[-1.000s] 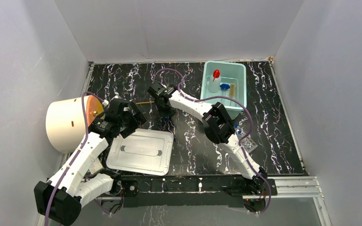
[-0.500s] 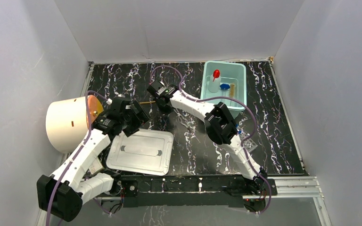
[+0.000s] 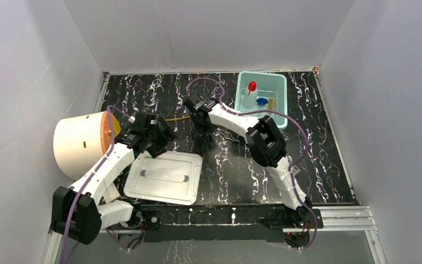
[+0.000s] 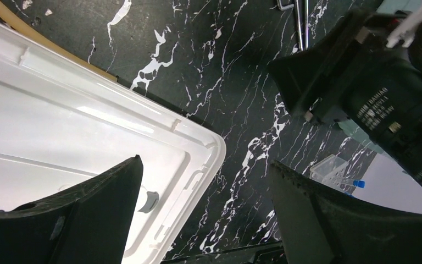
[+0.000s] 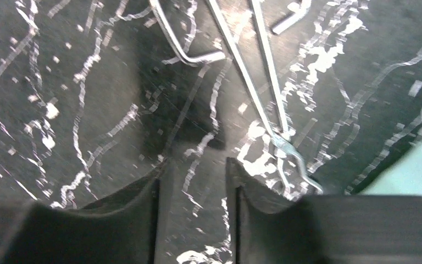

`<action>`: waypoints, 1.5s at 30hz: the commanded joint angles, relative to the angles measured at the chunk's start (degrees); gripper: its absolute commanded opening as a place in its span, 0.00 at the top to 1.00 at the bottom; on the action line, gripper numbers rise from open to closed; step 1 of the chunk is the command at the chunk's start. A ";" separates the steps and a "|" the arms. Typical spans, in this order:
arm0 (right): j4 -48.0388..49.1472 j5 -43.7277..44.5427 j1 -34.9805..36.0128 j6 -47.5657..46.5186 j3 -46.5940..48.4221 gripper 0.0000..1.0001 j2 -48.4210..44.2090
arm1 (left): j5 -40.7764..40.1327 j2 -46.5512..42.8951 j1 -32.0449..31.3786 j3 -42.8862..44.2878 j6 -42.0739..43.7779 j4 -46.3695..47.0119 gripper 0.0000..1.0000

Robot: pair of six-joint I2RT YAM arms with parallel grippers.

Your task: Organize the chemistry lab equipment

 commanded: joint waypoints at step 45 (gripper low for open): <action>-5.94 -19.95 -6.36 -11.12 -6.48 0.34 -6.46 | 1.63 -5.08 0.93 -4.83 2.88 -0.66 0.17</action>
